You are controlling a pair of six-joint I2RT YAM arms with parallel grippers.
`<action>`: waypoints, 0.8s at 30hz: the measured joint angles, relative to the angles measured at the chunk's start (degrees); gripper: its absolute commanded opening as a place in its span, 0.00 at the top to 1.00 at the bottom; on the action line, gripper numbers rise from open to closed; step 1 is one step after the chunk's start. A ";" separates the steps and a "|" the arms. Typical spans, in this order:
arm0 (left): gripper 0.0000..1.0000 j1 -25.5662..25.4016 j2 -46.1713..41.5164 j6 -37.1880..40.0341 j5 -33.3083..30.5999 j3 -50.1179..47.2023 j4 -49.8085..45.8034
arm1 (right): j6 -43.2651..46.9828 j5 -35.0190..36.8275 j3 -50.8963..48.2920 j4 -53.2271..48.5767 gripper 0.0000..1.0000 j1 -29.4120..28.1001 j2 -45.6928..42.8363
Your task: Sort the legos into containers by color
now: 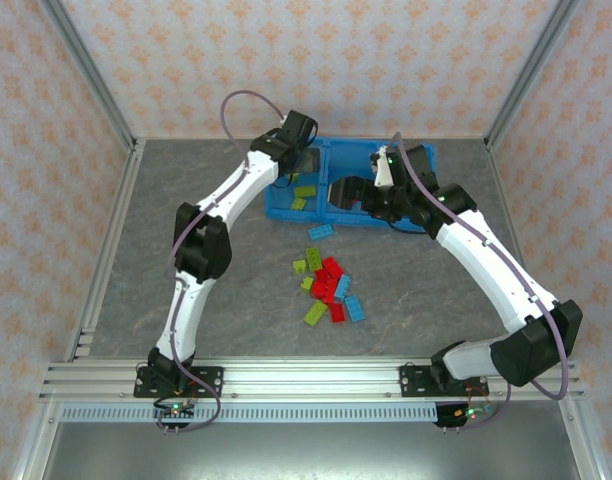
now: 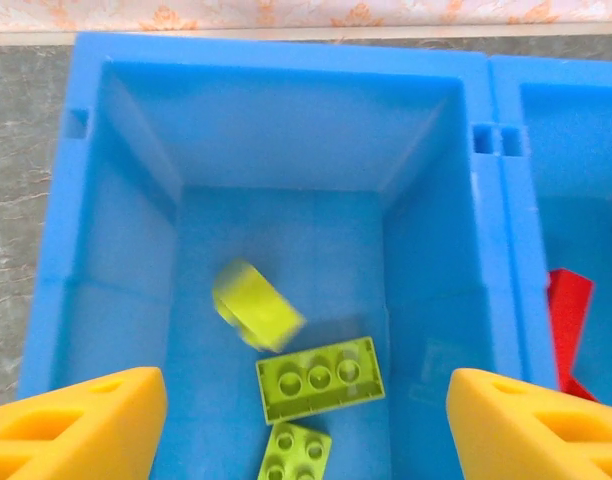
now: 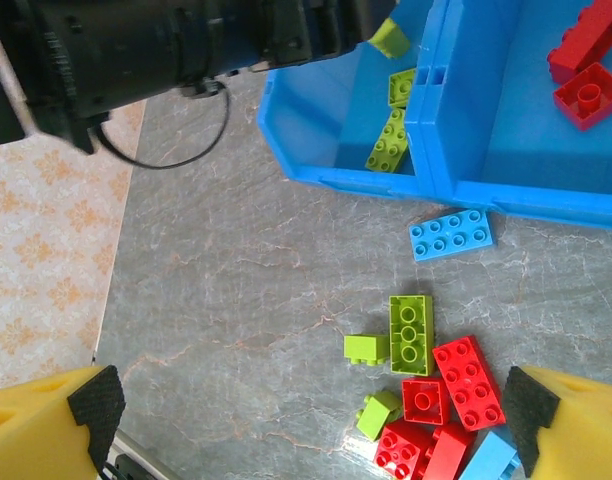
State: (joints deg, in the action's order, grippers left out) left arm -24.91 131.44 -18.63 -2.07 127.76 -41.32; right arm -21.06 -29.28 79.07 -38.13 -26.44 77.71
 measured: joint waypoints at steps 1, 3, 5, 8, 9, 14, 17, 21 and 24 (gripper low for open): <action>0.29 0.00 -1.86 -0.02 0.46 -1.18 0.04 | 0.00 0.15 0.00 0.11 0.01 0.00 0.09; 0.30 0.00 -6.58 -0.17 1.51 -4.94 0.37 | -0.02 0.85 -0.02 0.07 0.02 0.00 0.26; 0.30 0.00 -13.00 -0.13 2.62 -10.75 1.64 | 0.02 2.25 -0.04 -0.04 0.04 -0.02 0.57; 0.30 -0.02 -26.86 0.81 4.59 -22.56 4.48 | 0.07 7.06 -0.07 -1.31 0.04 -1.07 1.31; 0.30 -0.09 -32.41 1.75 5.11 -26.60 5.68 | 0.07 8.92 -0.13 -1.60 0.04 -2.01 1.75; 0.27 -0.22 -57.77 10.80 8.76 -43.60 10.08 | 0.04 15.45 -0.48 -0.87 0.04 -8.50 6.49; 0.20 -0.22 -69.70 20.26 12.04 -51.17 9.60 | 0.04 19.61 -0.92 1.51 0.04 -12.00 11.87; 0.04 -0.22 -80.63 35.08 15.82 -60.59 6.47 | -0.22 23.61 -1.62 5.29 0.03 -13.53 19.54; 0.00 -0.22 -85.46 43.10 17.00 -67.41 4.42 | -0.37 25.05 -1.60 8.26 0.03 -13.40 24.90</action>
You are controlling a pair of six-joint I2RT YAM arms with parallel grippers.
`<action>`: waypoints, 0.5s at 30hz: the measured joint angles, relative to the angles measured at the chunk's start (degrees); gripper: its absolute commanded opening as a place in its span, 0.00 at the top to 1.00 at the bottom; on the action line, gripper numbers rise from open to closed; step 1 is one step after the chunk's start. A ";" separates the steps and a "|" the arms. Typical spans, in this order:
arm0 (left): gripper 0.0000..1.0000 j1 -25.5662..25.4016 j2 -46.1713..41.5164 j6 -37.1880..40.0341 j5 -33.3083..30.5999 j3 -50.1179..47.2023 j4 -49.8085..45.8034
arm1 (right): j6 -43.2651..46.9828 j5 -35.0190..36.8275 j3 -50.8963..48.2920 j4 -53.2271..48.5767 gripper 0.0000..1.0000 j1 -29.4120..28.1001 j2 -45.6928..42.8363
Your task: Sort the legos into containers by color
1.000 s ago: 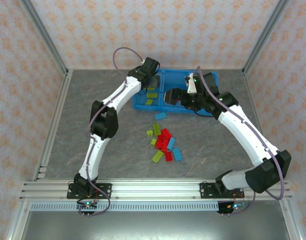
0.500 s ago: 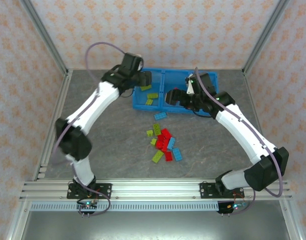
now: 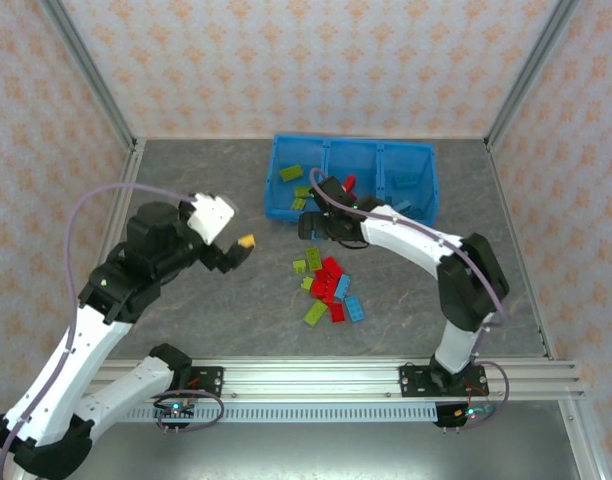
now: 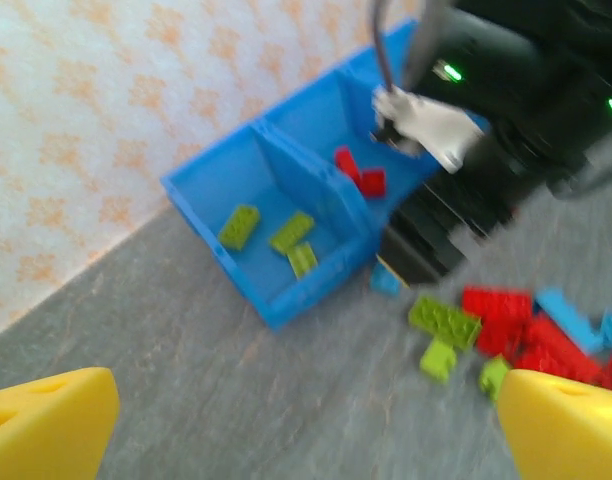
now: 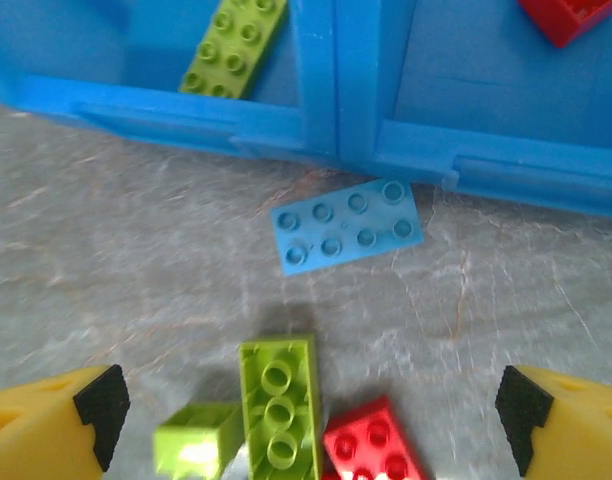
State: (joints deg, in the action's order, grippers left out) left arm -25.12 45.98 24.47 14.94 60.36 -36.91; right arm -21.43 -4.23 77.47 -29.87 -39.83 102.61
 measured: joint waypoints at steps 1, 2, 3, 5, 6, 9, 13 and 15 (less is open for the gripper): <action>0.00 0.00 -0.85 1.66 0.31 -1.99 -0.04 | 0.00 0.22 0.00 0.83 0.03 0.02 1.40; 0.00 0.00 -1.64 3.34 0.85 -4.26 -0.02 | 0.00 0.63 0.00 1.86 0.03 0.00 3.02; 0.00 0.00 -2.16 4.72 1.55 -6.49 0.07 | 0.00 1.16 0.00 2.78 0.03 0.00 4.50; 0.00 0.00 -2.51 6.56 3.10 -9.75 0.15 | 0.00 2.23 0.00 4.31 0.04 0.00 6.67; 0.00 0.00 -2.40 6.99 3.82 -11.15 0.55 | 0.04 2.73 0.00 5.03 0.05 0.00 7.65; 0.00 0.00 -2.56 7.13 5.40 -15.47 3.21 | 0.85 3.48 0.00 7.15 0.06 0.00 9.40; 0.00 0.00 -3.72 6.86 6.32 -21.09 8.52 | 2.51 5.11 0.00 9.75 0.07 -0.04 10.69; 0.00 0.00 -4.02 6.56 6.60 -23.37 10.58 | 3.23 6.03 0.22 10.21 0.09 -0.04 11.30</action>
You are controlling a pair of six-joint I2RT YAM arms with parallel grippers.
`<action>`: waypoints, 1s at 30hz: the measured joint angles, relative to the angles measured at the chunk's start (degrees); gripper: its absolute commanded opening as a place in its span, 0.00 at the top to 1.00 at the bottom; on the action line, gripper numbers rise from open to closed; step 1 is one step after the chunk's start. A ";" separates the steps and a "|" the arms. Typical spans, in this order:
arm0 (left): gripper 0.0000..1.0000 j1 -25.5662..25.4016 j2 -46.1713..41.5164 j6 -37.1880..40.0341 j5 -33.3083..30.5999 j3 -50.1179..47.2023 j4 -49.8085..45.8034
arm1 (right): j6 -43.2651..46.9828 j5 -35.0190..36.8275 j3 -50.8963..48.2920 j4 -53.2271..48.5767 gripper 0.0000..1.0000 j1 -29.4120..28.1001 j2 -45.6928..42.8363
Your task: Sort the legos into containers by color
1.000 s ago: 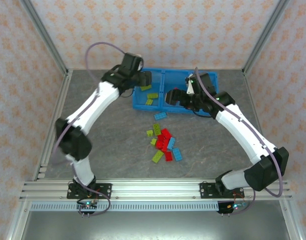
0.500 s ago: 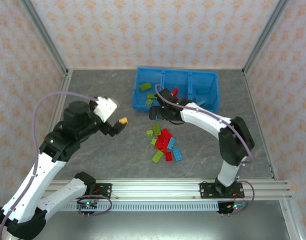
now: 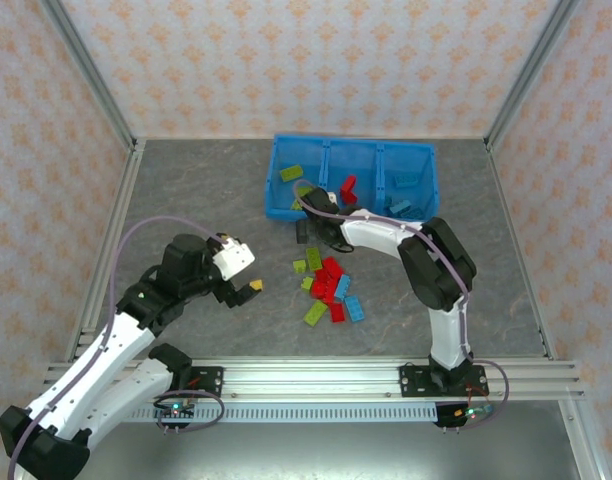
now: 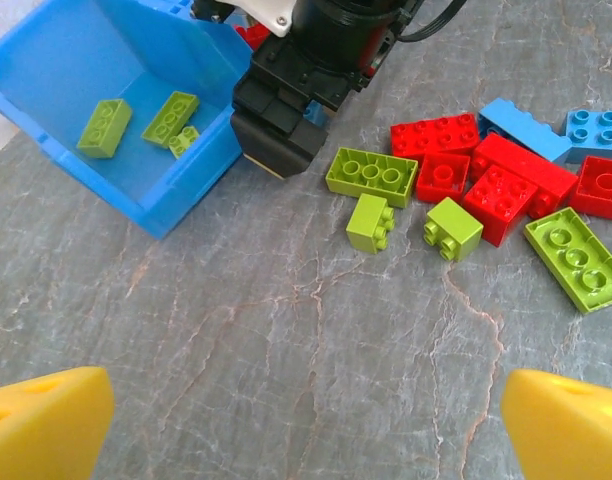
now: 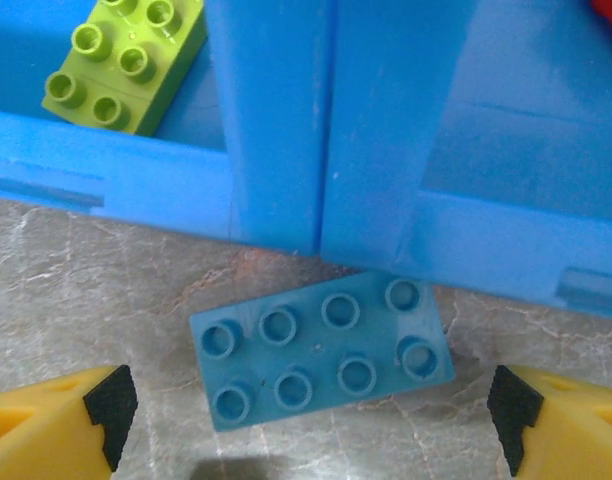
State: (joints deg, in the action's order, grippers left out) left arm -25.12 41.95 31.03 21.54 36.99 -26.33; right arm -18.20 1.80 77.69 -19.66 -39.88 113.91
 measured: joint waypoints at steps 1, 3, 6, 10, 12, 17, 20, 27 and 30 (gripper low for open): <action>0.00 0.00 -0.11 -0.13 0.15 -0.87 0.90 | 0.24 0.22 0.07 0.24 0.10 0.00 0.26; 0.00 0.00 -0.46 -0.72 0.17 -2.14 2.16 | 0.48 0.44 0.11 0.76 0.15 0.00 0.83; 0.00 0.00 -1.01 -1.14 0.11 -2.75 3.89 | 0.55 0.33 0.11 1.62 0.25 -0.02 1.75; 0.00 0.00 -1.33 -1.18 0.11 -2.82 5.68 | 0.28 0.15 -0.04 2.54 0.39 -0.17 2.10; 0.00 0.00 -1.38 -1.22 0.11 -3.08 6.49 | 0.04 0.15 -0.44 3.41 0.42 -0.28 1.97; 0.00 0.00 -1.38 -1.60 0.13 -3.74 7.30 | -0.24 -0.48 -4.22 4.31 0.46 -0.61 -1.01; 0.00 0.00 -1.38 -1.62 0.13 -3.80 7.78 | -0.50 -0.74 -7.34 3.21 0.47 -0.87 -4.90; 0.00 0.00 -1.36 -1.62 0.13 -3.85 8.41 | -0.63 2.23 -9.11 -0.15 0.48 -0.96 -17.81; 0.00 0.00 -1.31 -1.62 0.13 -3.85 8.90 | -0.63 6.14 -9.07 -1.14 0.49 -0.79 -23.15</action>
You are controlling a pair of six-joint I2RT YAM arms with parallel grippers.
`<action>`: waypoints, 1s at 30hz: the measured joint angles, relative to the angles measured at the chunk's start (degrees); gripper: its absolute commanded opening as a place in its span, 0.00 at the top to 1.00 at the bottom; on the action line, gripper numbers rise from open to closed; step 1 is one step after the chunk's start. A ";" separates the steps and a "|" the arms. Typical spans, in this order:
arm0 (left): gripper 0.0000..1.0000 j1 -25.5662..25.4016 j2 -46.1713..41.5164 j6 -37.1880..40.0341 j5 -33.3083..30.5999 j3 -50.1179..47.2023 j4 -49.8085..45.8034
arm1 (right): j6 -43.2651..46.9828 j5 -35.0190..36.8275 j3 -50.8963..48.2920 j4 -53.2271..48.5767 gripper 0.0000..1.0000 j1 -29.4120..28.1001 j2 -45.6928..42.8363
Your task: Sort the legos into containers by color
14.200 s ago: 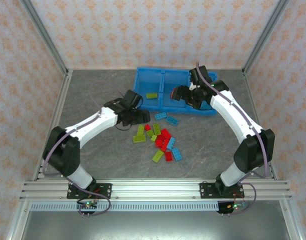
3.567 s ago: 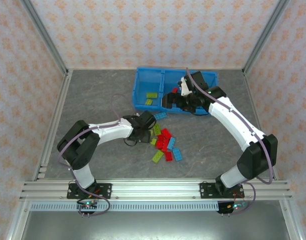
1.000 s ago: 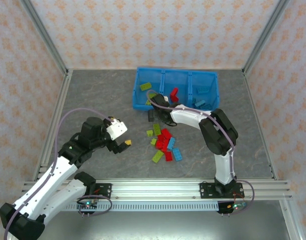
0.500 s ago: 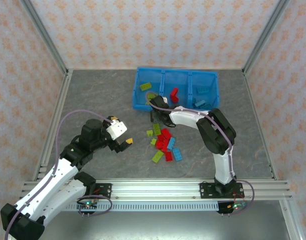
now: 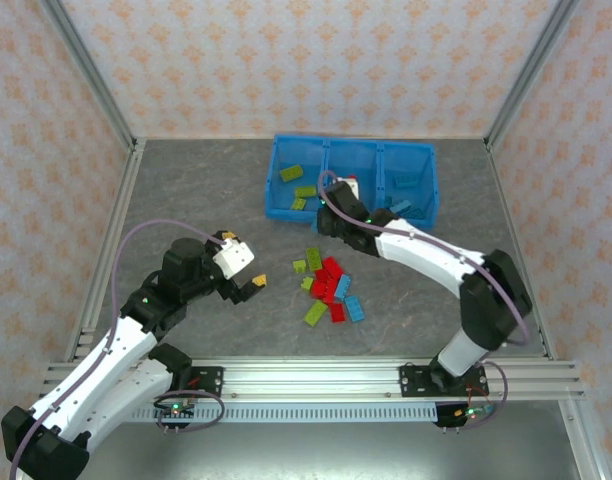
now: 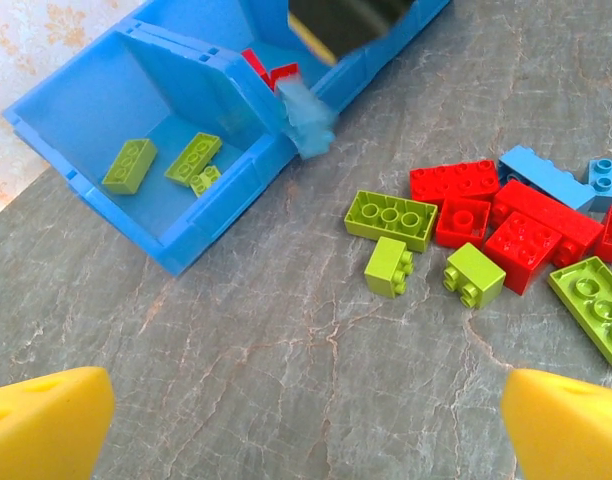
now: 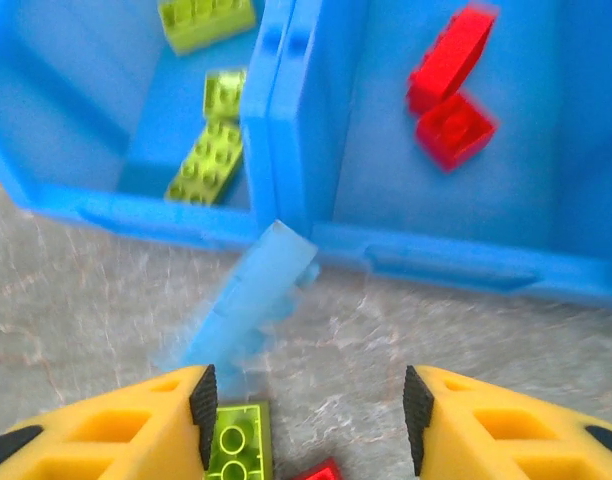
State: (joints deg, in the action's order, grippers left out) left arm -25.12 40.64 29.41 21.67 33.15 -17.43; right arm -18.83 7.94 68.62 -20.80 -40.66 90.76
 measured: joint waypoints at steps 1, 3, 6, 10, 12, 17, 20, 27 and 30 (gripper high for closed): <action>0.00 0.00 0.00 0.00 0.00 0.00 0.13 | 0.00 1.11 0.07 -0.35 0.49 0.24 -1.25; 0.00 0.00 0.00 0.00 0.00 0.00 0.20 | 0.09 3.23 0.44 -1.14 0.48 1.18 -3.54; 0.00 0.00 -0.02 0.00 0.00 0.00 0.20 | 0.55 5.16 1.20 -2.29 0.47 4.20 -5.90; 0.00 0.00 -0.02 0.00 0.00 0.00 0.20 | 0.28 4.35 2.34 -3.76 0.39 8.81 -6.82; 0.00 0.00 -0.02 0.00 0.00 0.00 0.20 | -0.57 0.85 2.32 -4.81 0.34 9.29 -6.67; 0.00 0.00 -0.07 0.00 0.02 0.00 0.20 | -3.50 -10.75 1.84 -7.21 0.26 7.39 -3.28; 0.00 0.00 0.00 0.00 0.24 0.00 0.20 | -4.15 -14.29 1.31 -9.84 0.25 5.90 0.48; 0.00 0.00 0.74 0.00 0.46 0.00 0.20 | -1.38 -12.15 -0.33 -12.68 0.10 5.62 6.08; 0.00 0.00 0.66 0.00 0.46 0.00 0.20 | 2.19 -10.88 -0.31 -12.98 0.11 5.95 8.04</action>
State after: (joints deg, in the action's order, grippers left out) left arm -25.12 41.30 29.41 22.13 33.15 -17.23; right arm -16.64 -2.94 68.31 -33.78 -34.72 98.80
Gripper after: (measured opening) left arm 0.999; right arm 0.903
